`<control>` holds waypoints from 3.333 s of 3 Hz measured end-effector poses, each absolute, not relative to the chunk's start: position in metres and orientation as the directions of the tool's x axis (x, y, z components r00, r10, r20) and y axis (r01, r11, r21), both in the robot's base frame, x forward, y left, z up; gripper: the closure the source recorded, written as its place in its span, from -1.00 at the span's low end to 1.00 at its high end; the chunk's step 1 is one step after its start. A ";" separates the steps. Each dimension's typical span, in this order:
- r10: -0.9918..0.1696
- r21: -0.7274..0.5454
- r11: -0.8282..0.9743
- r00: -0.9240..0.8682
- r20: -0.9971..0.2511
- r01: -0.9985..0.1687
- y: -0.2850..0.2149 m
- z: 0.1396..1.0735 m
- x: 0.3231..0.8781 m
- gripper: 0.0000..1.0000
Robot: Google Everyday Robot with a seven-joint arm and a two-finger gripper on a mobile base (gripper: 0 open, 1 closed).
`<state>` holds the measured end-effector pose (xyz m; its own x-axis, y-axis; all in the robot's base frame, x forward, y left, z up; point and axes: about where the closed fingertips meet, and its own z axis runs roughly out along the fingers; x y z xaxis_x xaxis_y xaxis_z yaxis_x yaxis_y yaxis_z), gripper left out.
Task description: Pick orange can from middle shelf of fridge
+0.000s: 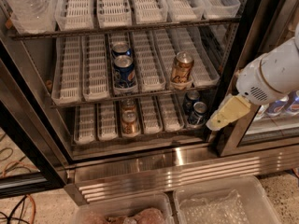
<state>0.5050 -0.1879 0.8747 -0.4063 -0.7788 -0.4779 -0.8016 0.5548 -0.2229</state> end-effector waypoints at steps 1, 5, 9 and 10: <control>-0.721 -0.201 0.582 -0.386 -0.576 -0.788 -0.167 0.872 0.524 -1.00; -0.585 -0.168 0.671 -0.377 -0.718 -0.722 -0.142 0.869 0.568 -1.00; -0.521 -0.156 0.661 -0.299 -0.800 -0.734 -0.096 0.827 0.615 -1.00; -0.442 -0.161 0.704 -0.250 -0.862 -0.691 -0.081 0.821 0.627 -1.00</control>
Offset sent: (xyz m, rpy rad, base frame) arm 0.0837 0.0648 -0.0098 0.4358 -0.1466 -0.1805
